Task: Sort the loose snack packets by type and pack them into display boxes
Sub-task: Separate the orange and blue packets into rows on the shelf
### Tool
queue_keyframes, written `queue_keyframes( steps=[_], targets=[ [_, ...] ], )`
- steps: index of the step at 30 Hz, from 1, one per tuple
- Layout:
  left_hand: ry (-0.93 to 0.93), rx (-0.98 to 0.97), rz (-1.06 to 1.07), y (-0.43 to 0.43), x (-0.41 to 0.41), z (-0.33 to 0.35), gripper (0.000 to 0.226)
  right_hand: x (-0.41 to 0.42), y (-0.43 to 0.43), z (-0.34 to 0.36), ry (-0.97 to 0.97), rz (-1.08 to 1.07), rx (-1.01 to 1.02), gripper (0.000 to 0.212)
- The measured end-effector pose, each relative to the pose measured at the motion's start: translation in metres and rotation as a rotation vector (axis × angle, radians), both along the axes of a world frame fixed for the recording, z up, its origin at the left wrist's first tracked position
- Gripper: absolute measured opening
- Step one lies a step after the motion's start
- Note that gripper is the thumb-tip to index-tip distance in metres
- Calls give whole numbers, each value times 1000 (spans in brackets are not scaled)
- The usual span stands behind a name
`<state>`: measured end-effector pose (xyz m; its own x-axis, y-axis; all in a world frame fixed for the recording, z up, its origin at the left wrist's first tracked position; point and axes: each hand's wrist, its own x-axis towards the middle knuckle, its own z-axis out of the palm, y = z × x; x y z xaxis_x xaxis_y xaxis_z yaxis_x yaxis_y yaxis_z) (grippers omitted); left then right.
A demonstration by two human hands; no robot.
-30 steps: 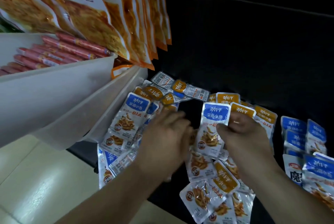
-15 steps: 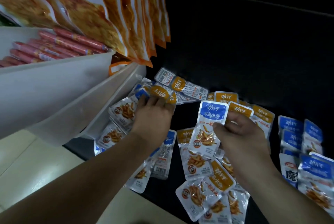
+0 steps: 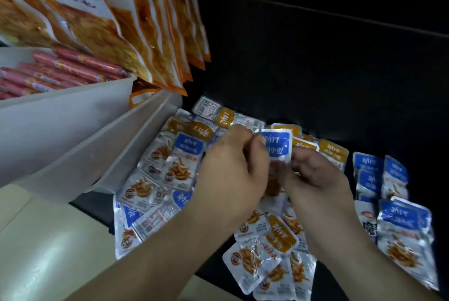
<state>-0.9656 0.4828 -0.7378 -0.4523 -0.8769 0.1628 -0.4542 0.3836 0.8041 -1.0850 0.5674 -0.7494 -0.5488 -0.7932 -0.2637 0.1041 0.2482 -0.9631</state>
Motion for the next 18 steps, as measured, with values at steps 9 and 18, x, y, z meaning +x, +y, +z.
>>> queue_keyframes(
  steps=[9, 18],
  targets=[
    [223, 602, -249, 24, -14, -12, 24, -23, 32, -3, -210, -20, -46, 34],
    [146, 534, -53, 23, -13, -45, 13, -48, 56, -13, -121, -252, 127, 26]
  ],
)
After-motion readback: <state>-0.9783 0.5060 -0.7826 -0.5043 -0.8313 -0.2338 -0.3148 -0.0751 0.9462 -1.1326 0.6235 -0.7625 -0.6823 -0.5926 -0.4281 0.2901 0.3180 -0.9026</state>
